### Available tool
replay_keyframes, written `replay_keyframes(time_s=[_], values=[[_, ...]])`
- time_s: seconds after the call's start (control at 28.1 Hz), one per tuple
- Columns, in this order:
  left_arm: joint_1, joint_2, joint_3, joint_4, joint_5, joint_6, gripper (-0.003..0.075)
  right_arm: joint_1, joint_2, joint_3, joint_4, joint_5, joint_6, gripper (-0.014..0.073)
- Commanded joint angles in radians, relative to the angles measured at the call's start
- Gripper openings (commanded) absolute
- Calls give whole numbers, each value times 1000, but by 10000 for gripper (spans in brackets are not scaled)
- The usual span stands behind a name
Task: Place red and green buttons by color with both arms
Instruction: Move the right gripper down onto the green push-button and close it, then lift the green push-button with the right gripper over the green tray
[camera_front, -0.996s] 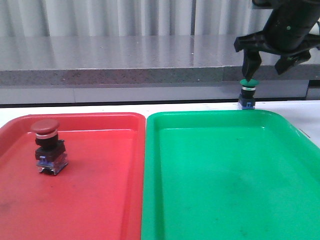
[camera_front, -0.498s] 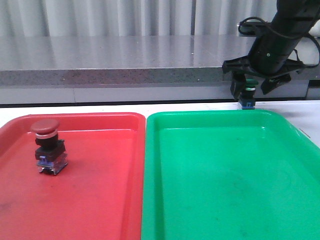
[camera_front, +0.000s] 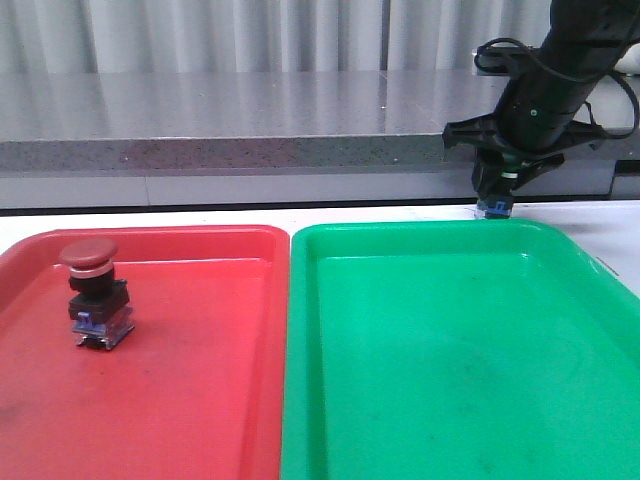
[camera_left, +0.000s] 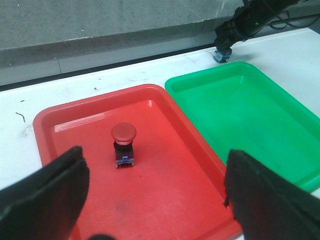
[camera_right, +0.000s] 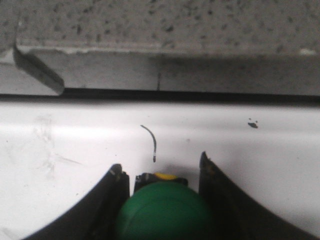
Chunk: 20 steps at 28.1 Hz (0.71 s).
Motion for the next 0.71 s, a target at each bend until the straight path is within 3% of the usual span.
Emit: replay_keyframes(time_s=[0.0,0.28,0.68], values=[[-7,10,-26,-16,-68,-7,545,-1,-111,-36,5,-36,-8,314],[-7,10,-26,-16,-68,-7,545,2,-222,-36,4,59,-9,314],[-7,10,-26,-16,-68,-7,545,73,-383,4,0,236,-110,314]])
